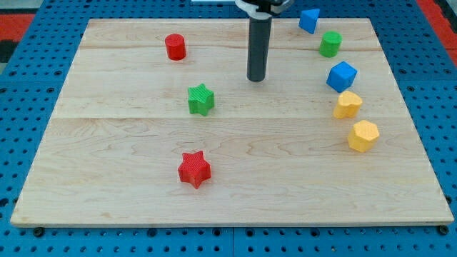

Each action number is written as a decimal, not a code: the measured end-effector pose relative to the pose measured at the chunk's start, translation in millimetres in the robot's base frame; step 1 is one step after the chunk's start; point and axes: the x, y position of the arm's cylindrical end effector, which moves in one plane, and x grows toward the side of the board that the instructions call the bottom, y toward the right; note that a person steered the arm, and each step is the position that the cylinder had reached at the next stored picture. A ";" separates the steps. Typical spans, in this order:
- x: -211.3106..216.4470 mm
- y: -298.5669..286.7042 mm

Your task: Push blue triangle slightly right

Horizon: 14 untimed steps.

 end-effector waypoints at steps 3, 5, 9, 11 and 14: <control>-107.8 7.4; -149.1 13.2; -150.2 29.1; -150.3 63.3; -150.8 122.2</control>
